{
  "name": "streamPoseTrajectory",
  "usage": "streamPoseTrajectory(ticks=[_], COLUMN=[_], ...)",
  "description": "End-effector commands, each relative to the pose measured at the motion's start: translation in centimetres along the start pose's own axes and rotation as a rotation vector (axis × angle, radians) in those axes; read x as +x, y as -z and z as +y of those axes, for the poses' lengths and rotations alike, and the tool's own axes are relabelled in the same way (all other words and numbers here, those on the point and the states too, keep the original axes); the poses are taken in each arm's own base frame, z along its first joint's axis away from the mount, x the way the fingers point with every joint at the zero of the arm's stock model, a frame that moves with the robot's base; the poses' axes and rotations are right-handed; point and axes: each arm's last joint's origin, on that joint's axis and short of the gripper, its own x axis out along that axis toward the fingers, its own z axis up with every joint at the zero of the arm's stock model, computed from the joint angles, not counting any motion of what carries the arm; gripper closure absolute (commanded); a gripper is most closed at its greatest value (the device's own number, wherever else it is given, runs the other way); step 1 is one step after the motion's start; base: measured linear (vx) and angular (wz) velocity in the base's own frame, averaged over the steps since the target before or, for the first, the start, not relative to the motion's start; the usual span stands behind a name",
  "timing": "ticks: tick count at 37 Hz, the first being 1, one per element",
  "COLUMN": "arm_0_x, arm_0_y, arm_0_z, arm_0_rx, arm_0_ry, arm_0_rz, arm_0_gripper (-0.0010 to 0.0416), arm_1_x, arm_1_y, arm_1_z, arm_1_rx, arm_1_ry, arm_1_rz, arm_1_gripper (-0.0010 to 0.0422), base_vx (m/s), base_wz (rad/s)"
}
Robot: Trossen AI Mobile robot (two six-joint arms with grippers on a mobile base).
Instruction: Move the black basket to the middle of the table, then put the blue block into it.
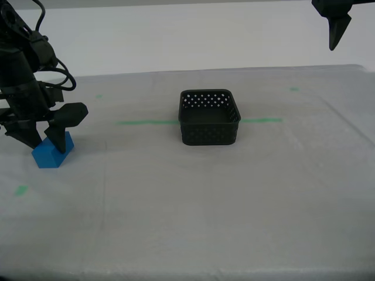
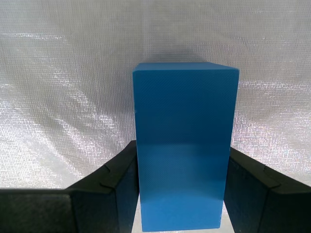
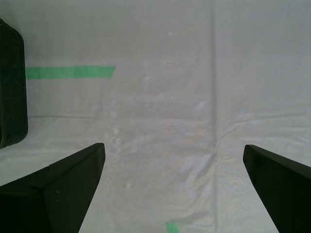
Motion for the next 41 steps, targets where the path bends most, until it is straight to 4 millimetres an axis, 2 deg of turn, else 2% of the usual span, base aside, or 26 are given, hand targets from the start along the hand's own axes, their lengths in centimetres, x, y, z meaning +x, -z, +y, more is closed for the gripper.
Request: streamPoseTrajectory(ticks=[1, 12, 19, 29, 41], arm_0_x=[0.0, 0.0, 0.0, 0.0, 0.0], arm_0_y=[0.0, 0.0, 0.0, 0.0, 0.0], arm_0_z=[0.0, 0.0, 0.0, 0.0, 0.0], arm_0_rx=[0.000, 0.001, 0.001, 0.001, 0.001], arm_0_ry=[0.002, 0.002, 0.002, 0.002, 0.002], arm_0_rz=[-0.001, -0.002, -0.002, -0.002, -0.002], arm_0_gripper=[0.0007, 0.0007, 0.0007, 0.0007, 0.0007], arm_1_x=[0.0, -0.8, -2.8, -6.0, -7.9], arm_1_y=[0.1, 0.2, 0.2, 0.5, -0.6], arm_1_z=[0.0, -0.2, -0.5, -2.3, -5.0], arm_1_rx=[-0.003, -0.021, -0.042, -0.122, -0.110], arm_1_ry=[0.005, 0.015, 0.017, 0.044, 0.075], arm_1_rz=[0.004, -0.008, -0.076, -0.203, -0.244], arm_1_gripper=[0.0416, 0.0413, 0.0413, 0.0413, 0.0413], base_vx=[0.000, 0.000, 0.000, 0.000, 0.000], base_wz=[0.000, 0.000, 0.000, 0.000, 0.000])
